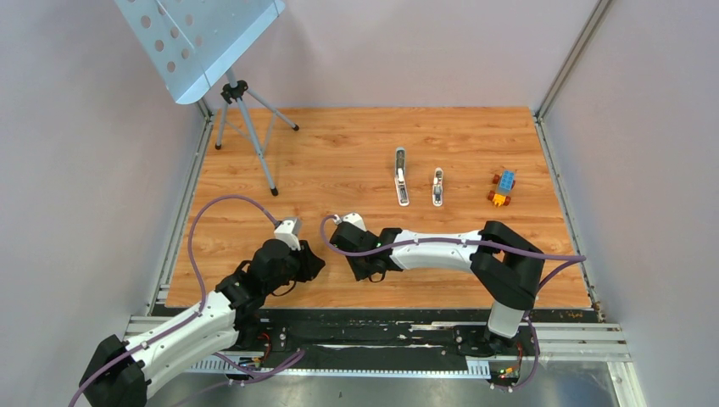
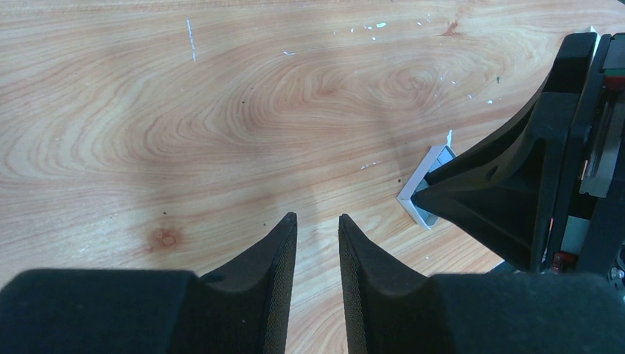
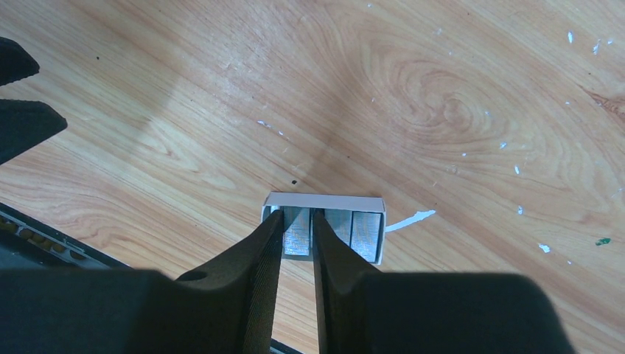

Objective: Load the staples into the stapler

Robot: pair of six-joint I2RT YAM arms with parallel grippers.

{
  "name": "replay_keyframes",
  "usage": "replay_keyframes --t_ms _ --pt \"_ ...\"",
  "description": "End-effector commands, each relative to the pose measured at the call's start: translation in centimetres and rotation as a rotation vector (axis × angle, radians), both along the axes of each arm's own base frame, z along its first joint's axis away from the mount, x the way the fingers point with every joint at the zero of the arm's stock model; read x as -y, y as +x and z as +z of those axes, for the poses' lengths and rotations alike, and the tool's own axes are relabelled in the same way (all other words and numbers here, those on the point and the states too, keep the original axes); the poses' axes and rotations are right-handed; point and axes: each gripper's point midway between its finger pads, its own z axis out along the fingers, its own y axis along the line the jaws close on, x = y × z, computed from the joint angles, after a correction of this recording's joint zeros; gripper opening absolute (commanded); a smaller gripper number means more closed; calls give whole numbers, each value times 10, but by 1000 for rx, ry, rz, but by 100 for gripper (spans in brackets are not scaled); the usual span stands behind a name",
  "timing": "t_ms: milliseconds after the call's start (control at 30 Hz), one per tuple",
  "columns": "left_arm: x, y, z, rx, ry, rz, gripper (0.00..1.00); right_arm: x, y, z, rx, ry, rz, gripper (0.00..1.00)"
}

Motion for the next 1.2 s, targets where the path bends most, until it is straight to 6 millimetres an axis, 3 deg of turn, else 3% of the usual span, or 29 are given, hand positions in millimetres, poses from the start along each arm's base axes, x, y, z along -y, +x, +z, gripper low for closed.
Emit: replay_keyframes --t_ms 0,833,1167 --pt "-3 1 0 9 6 7 30 8 -6 -10 -8 -69 15 24" --pt "-2 0 6 13 -11 3 31 4 1 35 60 28 9 22" --pt "4 -2 17 22 -24 -30 35 53 27 39 95 -4 -107 23"
